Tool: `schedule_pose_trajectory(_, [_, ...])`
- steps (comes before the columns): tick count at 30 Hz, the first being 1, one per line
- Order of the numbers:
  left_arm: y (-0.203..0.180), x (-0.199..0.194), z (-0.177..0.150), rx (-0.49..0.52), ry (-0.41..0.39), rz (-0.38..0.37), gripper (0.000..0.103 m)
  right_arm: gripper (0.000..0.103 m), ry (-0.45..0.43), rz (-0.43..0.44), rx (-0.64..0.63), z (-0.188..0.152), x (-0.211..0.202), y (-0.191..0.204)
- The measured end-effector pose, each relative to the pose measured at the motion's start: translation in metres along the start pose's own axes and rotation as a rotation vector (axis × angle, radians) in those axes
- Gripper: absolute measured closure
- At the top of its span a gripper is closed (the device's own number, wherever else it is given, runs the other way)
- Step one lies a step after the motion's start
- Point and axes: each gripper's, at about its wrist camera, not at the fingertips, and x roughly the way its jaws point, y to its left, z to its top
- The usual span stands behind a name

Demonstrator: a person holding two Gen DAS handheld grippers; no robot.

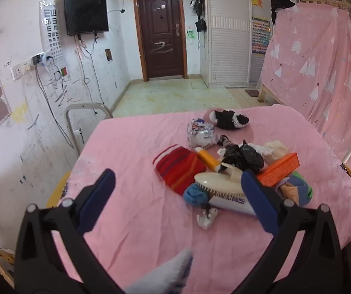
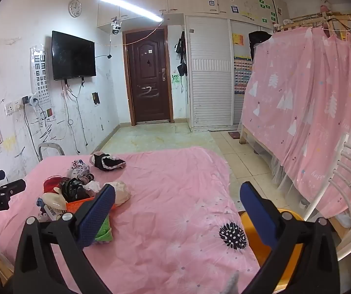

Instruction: Collect trash

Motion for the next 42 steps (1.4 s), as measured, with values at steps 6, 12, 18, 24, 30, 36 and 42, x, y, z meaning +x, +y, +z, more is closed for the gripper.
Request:
schedule_pose_trajectory(6, [-0.0003,0.0003,0.0002,0.002,0.001,0.001,0.005,0.011,-0.002,-0.001,0.000,0.0001,0.0001,0.0001])
schedule_pose_trajectory(12, [-0.0018,0.0004,-0.0002,0.006,-0.001,0.002,0.005,0.011,-0.004,-0.003,0.001,0.0005,-0.0013,-0.0007])
schedule_pose_trajectory(18, [-0.0011,0.0005,0.0000,0.006,0.001,0.002,0.005,0.011,-0.001,-0.006,-0.004,-0.0024,0.0034,-0.0002])
schedule_pose_trajectory(24, [-0.0010,0.0007,0.0000,0.004,0.002,0.002,0.005,0.011,0.000,-0.006,-0.007,-0.0002,0.0023,0.0004])
schedule_pose_trajectory(30, [-0.0047,-0.0015,0.0012,0.006,0.002,0.001,0.005,0.011,0.000,-0.006,-0.007,-0.0001,0.0023,0.0002])
schedule_pose_trajectory(36, [-0.0047,-0.0016,0.0013,0.006,0.002,0.002,0.005,0.011,-0.001,-0.007,-0.008,-0.0001,0.0022,0.0005])
schedule_pose_trajectory(42, [-0.0046,-0.0017,0.0013,0.007,0.002,0.002,0.005,0.011,0.000,-0.008,-0.009,-0.0024,0.0031,0.0012])
